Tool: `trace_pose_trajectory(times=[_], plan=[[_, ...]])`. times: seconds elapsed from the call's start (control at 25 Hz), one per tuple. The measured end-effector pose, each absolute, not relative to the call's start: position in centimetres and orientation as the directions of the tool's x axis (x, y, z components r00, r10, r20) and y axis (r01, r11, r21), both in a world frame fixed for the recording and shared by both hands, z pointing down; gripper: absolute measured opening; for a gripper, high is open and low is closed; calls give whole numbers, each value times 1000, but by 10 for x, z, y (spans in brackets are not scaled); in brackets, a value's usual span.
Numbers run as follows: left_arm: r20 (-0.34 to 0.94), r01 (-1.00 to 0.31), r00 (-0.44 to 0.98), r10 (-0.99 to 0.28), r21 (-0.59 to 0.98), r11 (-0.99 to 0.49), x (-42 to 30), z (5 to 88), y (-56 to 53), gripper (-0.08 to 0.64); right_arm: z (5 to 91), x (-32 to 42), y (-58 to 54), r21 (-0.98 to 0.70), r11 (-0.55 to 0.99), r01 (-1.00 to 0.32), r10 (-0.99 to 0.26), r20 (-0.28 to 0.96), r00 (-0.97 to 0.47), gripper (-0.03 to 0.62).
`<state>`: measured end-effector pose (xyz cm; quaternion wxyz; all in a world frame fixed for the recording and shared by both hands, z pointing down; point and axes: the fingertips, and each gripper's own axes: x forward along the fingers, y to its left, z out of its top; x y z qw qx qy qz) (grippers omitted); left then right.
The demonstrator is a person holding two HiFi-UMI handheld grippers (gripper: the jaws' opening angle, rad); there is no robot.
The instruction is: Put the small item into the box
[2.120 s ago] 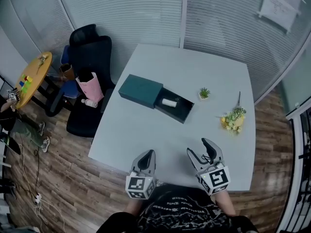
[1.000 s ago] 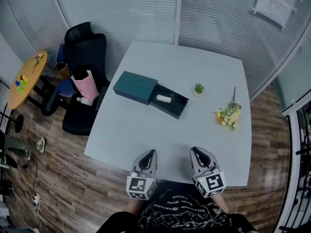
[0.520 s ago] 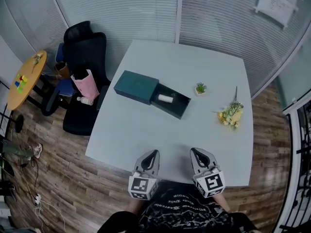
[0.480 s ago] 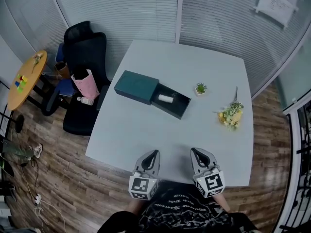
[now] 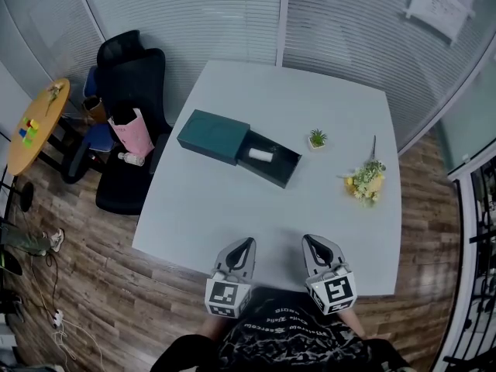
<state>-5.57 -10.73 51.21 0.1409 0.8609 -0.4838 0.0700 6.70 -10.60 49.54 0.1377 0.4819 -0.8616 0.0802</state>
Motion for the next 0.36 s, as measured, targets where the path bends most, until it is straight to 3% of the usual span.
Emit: trace_pose_trajectory(times=[0.36], plan=[[259,-857,516,-816,172,-487,-59,512,-106,20,499,62,-104,11,541,-841,-795,335,-507,8]])
